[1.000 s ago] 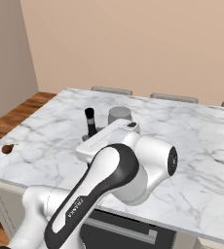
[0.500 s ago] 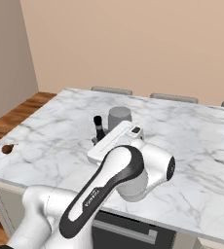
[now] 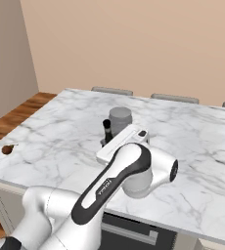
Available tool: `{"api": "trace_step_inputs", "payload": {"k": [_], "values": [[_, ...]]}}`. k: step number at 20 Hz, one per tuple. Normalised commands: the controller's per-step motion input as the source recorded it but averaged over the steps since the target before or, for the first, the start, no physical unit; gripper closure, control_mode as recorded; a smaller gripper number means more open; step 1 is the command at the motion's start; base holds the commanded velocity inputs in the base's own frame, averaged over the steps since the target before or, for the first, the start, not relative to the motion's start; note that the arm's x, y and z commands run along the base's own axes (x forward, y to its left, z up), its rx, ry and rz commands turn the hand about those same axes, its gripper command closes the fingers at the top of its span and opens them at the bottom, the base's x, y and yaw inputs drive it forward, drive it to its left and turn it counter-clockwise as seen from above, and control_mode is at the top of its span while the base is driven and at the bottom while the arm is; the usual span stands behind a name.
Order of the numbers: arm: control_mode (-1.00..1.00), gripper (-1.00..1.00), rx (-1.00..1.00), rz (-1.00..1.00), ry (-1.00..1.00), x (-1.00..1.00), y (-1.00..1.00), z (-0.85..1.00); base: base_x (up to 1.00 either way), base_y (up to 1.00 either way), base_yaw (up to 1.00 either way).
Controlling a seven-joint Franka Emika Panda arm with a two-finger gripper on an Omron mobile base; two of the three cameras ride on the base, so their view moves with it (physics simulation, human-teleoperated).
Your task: Open the cabinet directly in front. Then move the wine and the mug to the dining counter with the jar on it.
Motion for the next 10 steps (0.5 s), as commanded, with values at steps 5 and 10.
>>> {"api": "trace_step_inputs", "payload": {"k": [5,10], "values": [[-1.0,1.0,0.0,0.0,0.03,0.34,-0.19,-0.2,0.0,0.0,0.0],[-1.0,1.0,0.0,0.0,0.03,0.4,-0.09,-0.33,0.0,0.0,0.0]]}}
